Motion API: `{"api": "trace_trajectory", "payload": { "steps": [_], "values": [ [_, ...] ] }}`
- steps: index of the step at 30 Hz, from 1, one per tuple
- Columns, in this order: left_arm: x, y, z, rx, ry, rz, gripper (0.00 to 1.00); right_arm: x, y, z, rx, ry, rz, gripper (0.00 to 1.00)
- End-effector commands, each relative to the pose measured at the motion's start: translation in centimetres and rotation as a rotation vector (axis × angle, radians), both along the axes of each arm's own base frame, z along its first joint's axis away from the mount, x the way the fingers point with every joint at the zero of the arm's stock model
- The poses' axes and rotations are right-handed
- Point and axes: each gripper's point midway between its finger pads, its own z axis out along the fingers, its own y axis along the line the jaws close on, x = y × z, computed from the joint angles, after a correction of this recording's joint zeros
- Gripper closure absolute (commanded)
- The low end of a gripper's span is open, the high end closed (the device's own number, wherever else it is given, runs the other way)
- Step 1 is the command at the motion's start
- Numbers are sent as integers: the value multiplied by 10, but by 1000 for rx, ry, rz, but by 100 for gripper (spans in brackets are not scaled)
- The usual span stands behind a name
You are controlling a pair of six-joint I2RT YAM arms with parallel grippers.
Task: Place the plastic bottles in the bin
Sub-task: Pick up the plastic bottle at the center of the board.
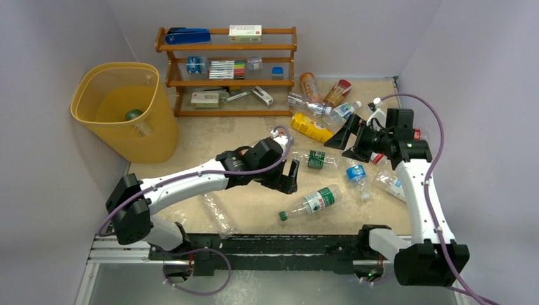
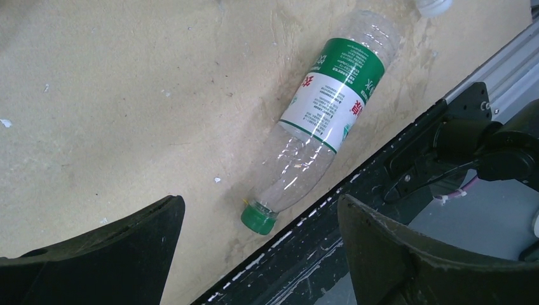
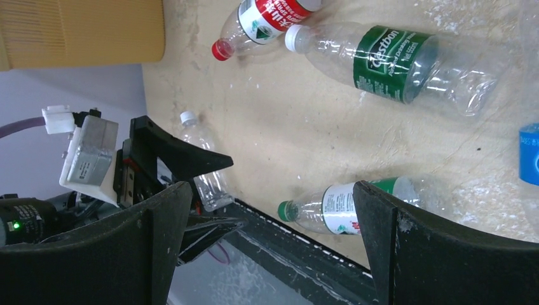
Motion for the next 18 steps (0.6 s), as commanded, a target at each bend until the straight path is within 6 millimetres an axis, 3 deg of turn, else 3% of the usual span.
{"api": "trace_trajectory", "payload": {
  "steps": [1, 8, 12, 18],
  "values": [
    [-6, -10, -6, -29, -12, -71, 9, 12, -2, 11, -29, -75, 27, 0],
    [-34, -17, -15, -53, -36, -185, 9, 10, 2, -2, -15, -119, 49, 0],
    [-50, -25, -24, -50, -102, -259, 9, -2, 8, -10, 18, -186, 76, 0],
    [-51, -32, -60, 40, -175, -293, 9, -17, 4, -37, -16, -217, 53, 0]
  ]
}}
